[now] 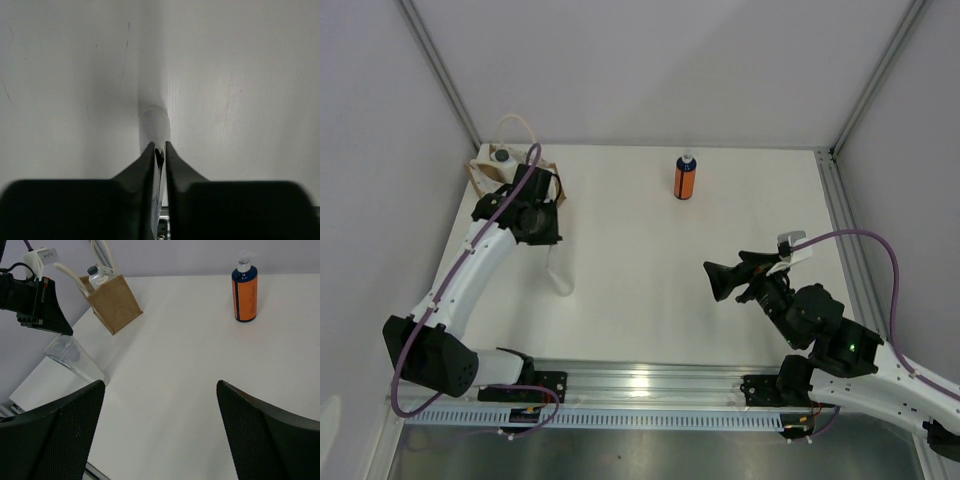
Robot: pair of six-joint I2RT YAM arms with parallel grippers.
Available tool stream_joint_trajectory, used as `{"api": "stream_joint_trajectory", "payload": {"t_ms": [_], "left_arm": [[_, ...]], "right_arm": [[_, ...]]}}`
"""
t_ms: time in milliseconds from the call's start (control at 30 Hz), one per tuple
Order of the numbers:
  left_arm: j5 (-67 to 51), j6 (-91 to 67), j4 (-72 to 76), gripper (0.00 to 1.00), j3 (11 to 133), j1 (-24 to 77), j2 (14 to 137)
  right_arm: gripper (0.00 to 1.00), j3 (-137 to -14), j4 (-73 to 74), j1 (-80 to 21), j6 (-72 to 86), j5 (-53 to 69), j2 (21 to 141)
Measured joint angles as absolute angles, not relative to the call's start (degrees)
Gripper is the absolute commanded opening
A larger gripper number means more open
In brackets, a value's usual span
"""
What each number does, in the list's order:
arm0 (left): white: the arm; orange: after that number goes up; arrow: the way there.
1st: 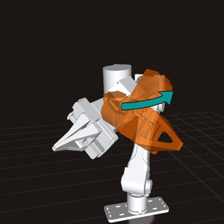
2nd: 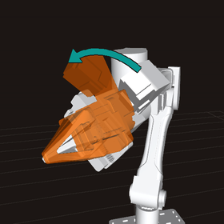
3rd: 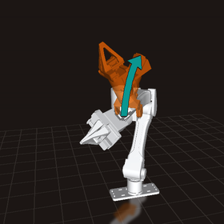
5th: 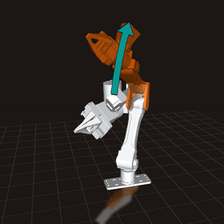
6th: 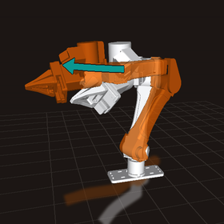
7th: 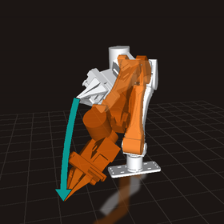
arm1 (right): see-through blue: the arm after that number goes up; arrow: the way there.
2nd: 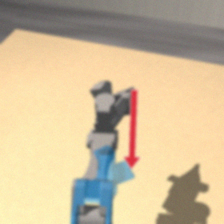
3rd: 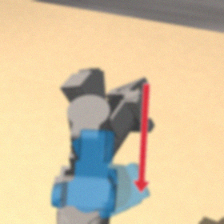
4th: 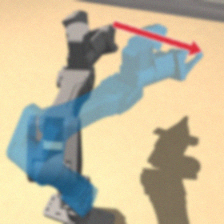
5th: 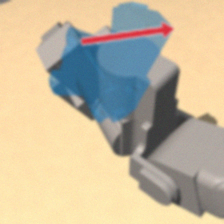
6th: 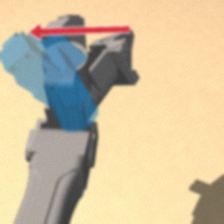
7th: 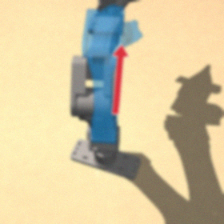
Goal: Place the personal care products into the canvas bag
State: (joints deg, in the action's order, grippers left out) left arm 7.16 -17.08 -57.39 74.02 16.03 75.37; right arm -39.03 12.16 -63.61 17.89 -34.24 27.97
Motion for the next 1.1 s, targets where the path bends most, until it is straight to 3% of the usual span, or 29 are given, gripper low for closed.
{"api": "stream_joint_trajectory", "payload": {"t_ms": [100, 300, 400, 667, 1100], "left_arm": [[7.4, -17.4, -56.9, 0.49, 74.0, 16.3, 75.4], [8.0, -18.2, -56.1, 0.72, 74.0, 16.7, 74.9], [8.4, -19.0, -56.1, 0.78, 73.9, 16.8, 74.3], [13.8, -25.2, -54.9, 0.78, 67.0, 19.5, 69.6], [19.4, -33.7, -51.2, 0.59, 59.9, 22.0, 69.1]], "right_arm": [[0.97, -39.0, 12.2, -63.6, 17.9, -34.2, 28.0], [0.97, -39.0, 12.2, -63.6, 17.9, -34.2, 28.0], [0.97, -39.0, 12.2, -63.6, 17.9, -34.2, 28.0], [0.97, -39.0, 12.2, -63.6, 17.9, -34.2, 27.9], [0.97, -39.0, 12.2, -63.6, 17.9, -34.2, 27.7]]}}
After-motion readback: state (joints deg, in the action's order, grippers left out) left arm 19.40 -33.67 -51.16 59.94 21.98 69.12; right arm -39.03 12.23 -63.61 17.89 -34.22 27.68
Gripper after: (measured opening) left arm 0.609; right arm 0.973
